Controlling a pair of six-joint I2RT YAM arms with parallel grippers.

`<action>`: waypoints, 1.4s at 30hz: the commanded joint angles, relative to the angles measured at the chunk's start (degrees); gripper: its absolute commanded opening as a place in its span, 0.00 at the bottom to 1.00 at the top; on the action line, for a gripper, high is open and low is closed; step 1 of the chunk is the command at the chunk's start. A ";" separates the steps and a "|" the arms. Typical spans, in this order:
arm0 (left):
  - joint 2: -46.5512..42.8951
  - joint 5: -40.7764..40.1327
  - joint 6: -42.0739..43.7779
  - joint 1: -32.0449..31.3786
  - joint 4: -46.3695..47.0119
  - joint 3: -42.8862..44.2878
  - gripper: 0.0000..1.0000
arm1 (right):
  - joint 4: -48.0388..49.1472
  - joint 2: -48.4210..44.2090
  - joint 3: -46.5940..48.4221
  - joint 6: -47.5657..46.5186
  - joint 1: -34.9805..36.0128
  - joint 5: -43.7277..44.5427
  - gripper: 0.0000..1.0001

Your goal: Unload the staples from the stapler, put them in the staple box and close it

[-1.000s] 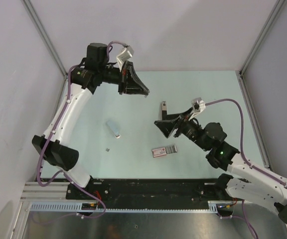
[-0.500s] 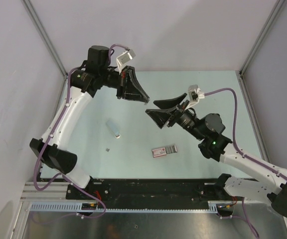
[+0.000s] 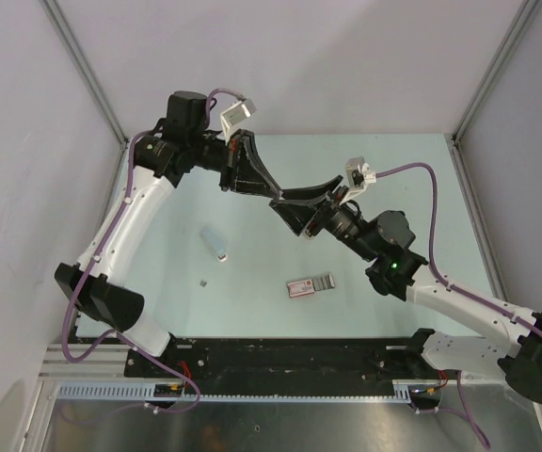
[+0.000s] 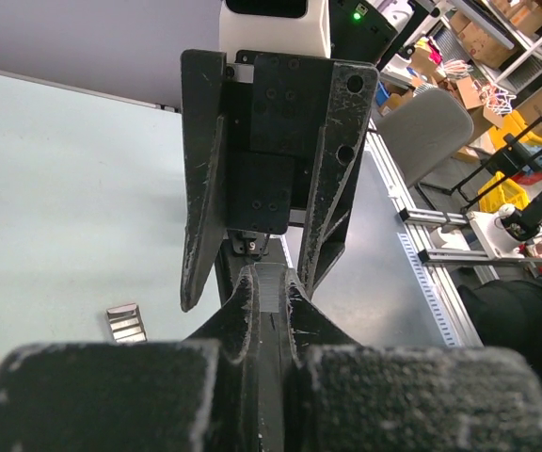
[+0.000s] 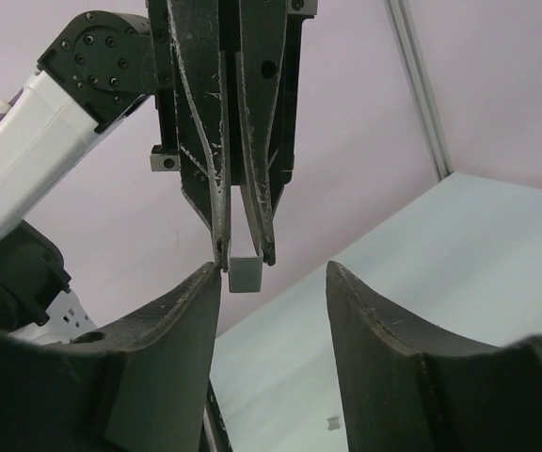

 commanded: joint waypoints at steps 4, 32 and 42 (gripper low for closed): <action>-2.52 5.02 -0.53 -0.44 -0.12 -0.12 0.02 | 4.40 0.63 2.57 0.93 0.12 0.00 0.44; -3.73 -3.43 0.35 -0.71 0.13 -0.19 0.61 | -3.54 0.24 2.57 0.25 0.24 -0.19 0.00; -4.23 -30.33 2.43 -0.14 0.35 -1.71 0.77 | -33.26 -1.38 2.57 -3.15 1.18 6.69 0.00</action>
